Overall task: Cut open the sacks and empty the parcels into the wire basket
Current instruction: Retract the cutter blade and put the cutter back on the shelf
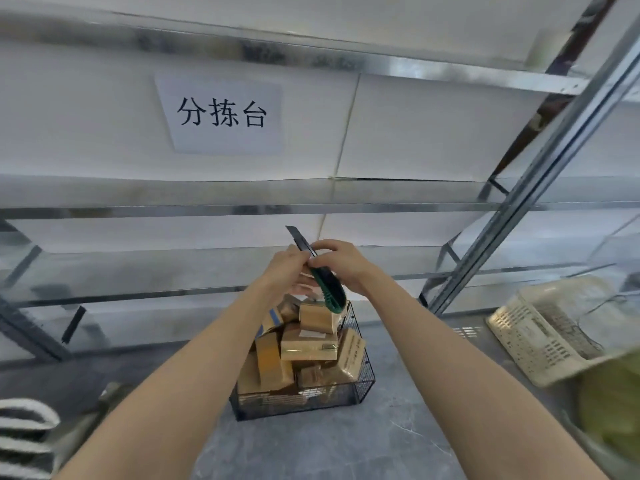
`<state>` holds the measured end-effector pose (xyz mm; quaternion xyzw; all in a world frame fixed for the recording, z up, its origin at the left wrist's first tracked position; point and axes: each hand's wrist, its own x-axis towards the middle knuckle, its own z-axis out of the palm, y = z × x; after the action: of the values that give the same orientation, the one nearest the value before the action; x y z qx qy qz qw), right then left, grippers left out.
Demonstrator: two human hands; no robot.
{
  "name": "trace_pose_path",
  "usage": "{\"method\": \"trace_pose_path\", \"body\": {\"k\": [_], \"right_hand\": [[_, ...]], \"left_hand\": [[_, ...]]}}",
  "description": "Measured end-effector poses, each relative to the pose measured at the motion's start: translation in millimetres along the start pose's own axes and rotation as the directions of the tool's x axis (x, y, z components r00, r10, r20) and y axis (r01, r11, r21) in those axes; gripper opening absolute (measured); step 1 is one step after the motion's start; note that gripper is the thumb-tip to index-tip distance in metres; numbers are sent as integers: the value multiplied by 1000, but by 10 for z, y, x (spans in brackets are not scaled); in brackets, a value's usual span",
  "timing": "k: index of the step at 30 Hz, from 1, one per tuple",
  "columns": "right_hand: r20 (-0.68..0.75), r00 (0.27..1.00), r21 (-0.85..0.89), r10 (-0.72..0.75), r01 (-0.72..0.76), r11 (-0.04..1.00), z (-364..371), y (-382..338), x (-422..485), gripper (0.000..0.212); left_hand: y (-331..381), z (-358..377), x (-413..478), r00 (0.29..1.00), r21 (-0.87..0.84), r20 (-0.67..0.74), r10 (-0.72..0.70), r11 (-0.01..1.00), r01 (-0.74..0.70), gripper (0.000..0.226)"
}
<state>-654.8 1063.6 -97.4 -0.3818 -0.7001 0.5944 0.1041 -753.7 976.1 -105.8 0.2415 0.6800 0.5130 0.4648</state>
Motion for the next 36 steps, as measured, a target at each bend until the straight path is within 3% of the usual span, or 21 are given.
{"method": "trace_pose_path", "body": {"k": [4, 8, 11, 16, 23, 28, 36], "right_hand": [[-46, 998, -10, 35, -36, 999, -501, 224, -412, 28], [-24, 992, 2, 121, -121, 993, -879, 463, -791, 44], [-1, 984, 42, 176, -176, 984, -1045, 614, -1039, 55], [-37, 974, 49, 222, -220, 974, -1319, 761, -1354, 51], [30, 946, 168, 321, -322, 932, -1702, 946, -1369, 63], [-25, 950, 249, 311, -296, 922, -1953, 1014, -1177, 49], [-49, 961, 221, 272, -255, 941, -2492, 781, -510, 25]], "left_hand": [[8, 489, -168, 997, -92, -67, 39, 995, -45, 29], [-23, 931, -344, 992, -88, -102, 79, 992, -88, 30], [-54, 1279, -541, 994, -102, -50, 98, 990, -102, 25], [-33, 1765, -758, 988, -106, -6, 152, 983, -152, 21], [-32, 2070, -582, 984, -167, 68, 167, 974, -154, 23], [-16, 2226, -199, 985, -141, 83, 152, 980, -140, 26], [357, 2431, 581, 992, -245, 20, 121, 963, -113, 25]]}}
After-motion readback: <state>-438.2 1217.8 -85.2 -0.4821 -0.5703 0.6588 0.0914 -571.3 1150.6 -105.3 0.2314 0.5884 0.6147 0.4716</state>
